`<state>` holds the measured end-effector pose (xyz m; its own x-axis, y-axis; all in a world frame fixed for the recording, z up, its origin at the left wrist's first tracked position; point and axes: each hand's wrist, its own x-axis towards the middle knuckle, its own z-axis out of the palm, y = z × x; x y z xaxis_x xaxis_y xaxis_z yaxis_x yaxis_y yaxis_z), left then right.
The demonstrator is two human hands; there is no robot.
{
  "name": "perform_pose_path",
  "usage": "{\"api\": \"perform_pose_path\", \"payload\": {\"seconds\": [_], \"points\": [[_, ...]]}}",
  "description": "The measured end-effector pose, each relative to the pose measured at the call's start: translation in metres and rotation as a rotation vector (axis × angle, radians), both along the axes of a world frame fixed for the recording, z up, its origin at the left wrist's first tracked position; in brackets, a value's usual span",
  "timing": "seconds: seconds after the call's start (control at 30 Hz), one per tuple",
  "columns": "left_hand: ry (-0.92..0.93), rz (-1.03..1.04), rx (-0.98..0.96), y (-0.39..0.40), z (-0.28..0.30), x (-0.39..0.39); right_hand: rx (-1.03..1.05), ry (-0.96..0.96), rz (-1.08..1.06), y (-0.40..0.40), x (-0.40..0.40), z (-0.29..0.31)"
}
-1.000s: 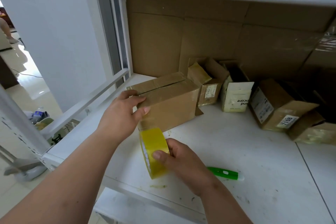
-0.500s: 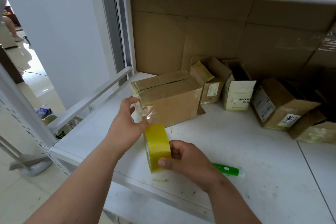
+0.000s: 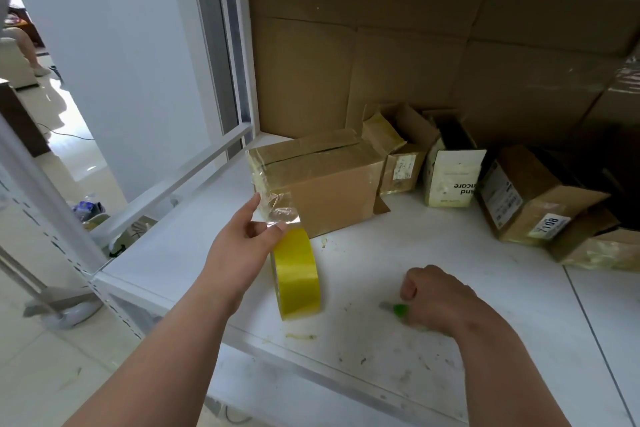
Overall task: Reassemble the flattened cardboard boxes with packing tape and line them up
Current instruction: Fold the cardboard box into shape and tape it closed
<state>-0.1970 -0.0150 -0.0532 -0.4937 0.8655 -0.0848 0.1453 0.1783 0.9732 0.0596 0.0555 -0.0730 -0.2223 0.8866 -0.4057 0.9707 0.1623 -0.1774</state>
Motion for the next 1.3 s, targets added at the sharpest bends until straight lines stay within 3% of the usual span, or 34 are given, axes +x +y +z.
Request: {"api": "perform_pose_path", "payload": {"seconds": [0.17, 0.4, 0.5, 0.7, 1.0, 1.3], "points": [[-0.011, 0.090, -0.021, -0.002, -0.003, 0.004, 0.076, 0.050, 0.054, -0.002, -0.001, -0.002], [-0.112, 0.113, 0.003, -0.001, -0.007, 0.006, 0.225, 0.700, -0.047, -0.006, -0.025, 0.015], [-0.144, 0.134, 0.013, 0.000, -0.008, 0.009, 0.246, 0.822, 0.026, -0.008, -0.046, 0.030], [-0.127, 0.175, 0.040, 0.001, -0.008, 0.013, 0.242, 0.798, 0.203, -0.007, -0.086, 0.052], [-0.043, 0.205, 0.069, 0.002, -0.011, 0.015, 0.382, 0.534, 0.352, 0.001, -0.116, 0.062], [-0.039, 0.219, 0.064, 0.007, -0.014, 0.012, 0.411, 0.518, 0.412, 0.007, -0.119, 0.078]]}}
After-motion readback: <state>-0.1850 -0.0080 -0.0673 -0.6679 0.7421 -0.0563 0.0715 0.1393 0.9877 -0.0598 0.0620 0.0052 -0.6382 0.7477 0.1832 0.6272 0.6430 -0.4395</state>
